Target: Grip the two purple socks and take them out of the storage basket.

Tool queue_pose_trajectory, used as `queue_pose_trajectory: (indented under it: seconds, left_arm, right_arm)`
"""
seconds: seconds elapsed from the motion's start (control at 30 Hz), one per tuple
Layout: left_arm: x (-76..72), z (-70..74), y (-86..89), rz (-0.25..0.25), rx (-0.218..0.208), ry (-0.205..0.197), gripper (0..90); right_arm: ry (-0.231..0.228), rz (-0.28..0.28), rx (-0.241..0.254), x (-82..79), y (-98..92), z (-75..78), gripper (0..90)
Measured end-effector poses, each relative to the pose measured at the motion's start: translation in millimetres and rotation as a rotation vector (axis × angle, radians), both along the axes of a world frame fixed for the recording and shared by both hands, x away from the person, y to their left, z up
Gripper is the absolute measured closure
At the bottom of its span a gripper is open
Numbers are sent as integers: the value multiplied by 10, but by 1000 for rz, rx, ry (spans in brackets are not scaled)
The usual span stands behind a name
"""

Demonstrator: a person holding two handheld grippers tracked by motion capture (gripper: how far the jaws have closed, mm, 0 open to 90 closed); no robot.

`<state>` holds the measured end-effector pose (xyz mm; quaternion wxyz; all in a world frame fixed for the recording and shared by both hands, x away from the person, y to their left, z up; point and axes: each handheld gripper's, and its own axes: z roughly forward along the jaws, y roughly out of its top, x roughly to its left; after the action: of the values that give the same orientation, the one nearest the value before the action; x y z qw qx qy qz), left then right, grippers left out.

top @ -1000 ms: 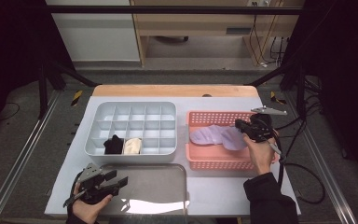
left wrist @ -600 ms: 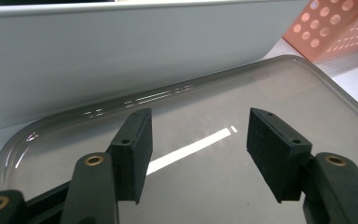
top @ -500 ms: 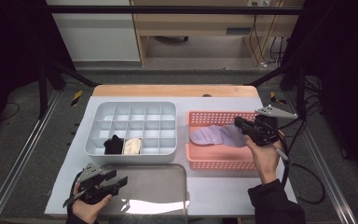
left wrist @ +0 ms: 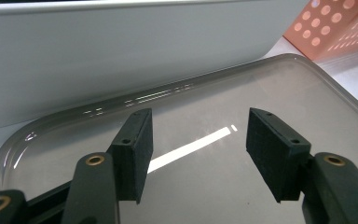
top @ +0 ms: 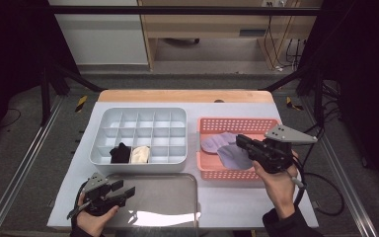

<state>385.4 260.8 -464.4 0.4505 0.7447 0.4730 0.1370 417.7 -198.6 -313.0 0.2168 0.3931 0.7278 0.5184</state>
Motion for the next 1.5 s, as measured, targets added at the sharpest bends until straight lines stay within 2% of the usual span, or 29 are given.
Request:
queue_pose_trajectory:
  seconds: [0.17, 0.23, 0.3, 0.57, 0.67, 0.77, 0.93, 0.97, 1.1, 1.3, 1.37, 1.5]
  left_arm:
    - [2, 5, 4, 1, 0, -3, 408]
    - [2, 3, -2, 3, -3, -1, 408]
    - [1, 5, -4, 5, -2, -3, 416]
    - [-18, 43, 23, 34, -16, -20, 412]
    - [-31, 68, 15, 41, 3, -28, 409]
    - [-44, 83, 24, 45, 8, -25, 366]
    - [-37, 76, 19, 45, 3, -10, 347]
    - [-46, 78, 14, 46, 8, -17, 362]
    - [-57, 76, 15, 56, 16, -44, 336]
    - [-56, 54, 3, 61, 24, -59, 360]
    - [-54, 51, 2, 56, 26, -62, 362]
    - [-44, 36, -6, 45, 23, -32, 371]
  right_arm:
    - [0, 44, 2, -127, 79, -45, 859]
    - [13, 63, 3, -182, 110, -92, 859]
    - [31, 83, -12, -233, 152, -188, 858]
    - [67, 127, 0, -356, 210, -382, 858]
    - [81, 143, -17, -401, 246, -467, 858]
    - [122, 159, -33, -414, 293, -621, 858]
    - [163, 159, -35, -428, 299, -764, 857]
    - [185, 152, -34, -429, 284, -828, 857]
    - [223, 130, -39, -422, 253, -977, 856]
    - [292, 101, -59, -372, 225, -1252, 847]
    - [293, 93, -64, -354, 222, -1287, 842]
    - [304, 68, -86, -317, 219, -1389, 840]
